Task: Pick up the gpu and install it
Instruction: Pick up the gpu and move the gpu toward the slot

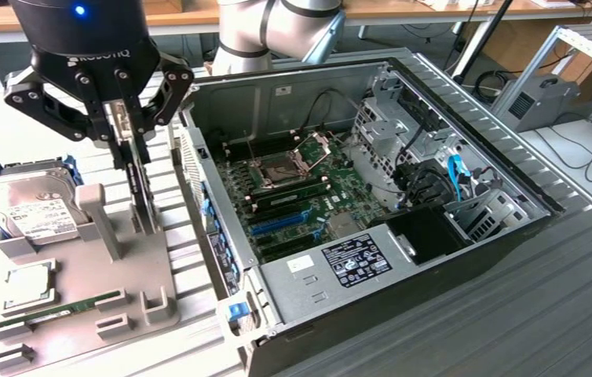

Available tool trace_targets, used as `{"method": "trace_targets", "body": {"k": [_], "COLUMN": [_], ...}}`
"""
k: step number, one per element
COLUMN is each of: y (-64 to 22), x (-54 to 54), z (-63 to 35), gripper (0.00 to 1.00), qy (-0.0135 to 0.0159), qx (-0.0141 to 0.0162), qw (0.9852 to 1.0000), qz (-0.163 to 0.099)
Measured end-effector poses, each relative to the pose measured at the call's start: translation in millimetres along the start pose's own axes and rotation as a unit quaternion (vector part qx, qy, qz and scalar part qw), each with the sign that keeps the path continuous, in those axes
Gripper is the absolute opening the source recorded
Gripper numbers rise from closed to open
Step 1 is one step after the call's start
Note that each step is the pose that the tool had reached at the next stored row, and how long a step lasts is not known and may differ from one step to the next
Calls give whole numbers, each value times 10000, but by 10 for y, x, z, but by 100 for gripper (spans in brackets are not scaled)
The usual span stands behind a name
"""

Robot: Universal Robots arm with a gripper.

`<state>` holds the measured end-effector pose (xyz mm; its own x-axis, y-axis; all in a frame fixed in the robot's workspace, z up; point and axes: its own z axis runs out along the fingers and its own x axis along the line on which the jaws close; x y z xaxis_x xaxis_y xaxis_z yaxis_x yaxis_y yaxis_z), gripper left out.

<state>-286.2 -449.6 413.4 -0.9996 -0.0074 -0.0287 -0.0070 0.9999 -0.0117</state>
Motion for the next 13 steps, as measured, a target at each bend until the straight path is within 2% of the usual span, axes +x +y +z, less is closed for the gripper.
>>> {"method": "trace_targets", "body": {"k": [13], "y": [-1], "x": [-178], "z": [5], "gripper": [26], "qy": [0], "qx": [0], "qw": [10000], "qz": [0]}}
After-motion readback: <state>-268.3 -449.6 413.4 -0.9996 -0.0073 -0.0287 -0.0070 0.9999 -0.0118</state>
